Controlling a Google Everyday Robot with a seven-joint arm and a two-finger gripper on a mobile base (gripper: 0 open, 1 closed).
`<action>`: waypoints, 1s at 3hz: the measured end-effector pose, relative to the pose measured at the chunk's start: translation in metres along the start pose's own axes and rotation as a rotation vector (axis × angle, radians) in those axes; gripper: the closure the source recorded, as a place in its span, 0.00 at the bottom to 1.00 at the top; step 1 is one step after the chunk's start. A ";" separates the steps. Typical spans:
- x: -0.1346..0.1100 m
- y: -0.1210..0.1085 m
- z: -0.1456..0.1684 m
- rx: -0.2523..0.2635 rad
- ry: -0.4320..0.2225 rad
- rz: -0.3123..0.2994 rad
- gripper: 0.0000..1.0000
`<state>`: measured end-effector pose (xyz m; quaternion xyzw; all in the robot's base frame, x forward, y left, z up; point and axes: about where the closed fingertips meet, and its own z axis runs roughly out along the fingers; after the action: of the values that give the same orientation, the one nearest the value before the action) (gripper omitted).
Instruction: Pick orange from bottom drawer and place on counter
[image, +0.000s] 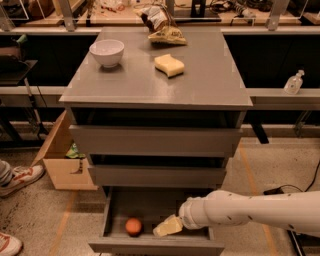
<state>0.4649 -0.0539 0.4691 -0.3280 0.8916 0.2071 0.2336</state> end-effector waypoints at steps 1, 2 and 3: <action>-0.007 -0.003 0.055 -0.016 -0.059 0.014 0.00; -0.012 -0.003 0.101 -0.040 -0.103 0.005 0.00; -0.022 0.001 0.156 -0.093 -0.136 -0.009 0.00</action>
Offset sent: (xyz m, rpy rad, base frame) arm 0.0589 0.0895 -0.1216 0.1548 -0.0767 0.0062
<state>0.5225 0.0393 0.3562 -0.3279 0.8615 0.2691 0.2790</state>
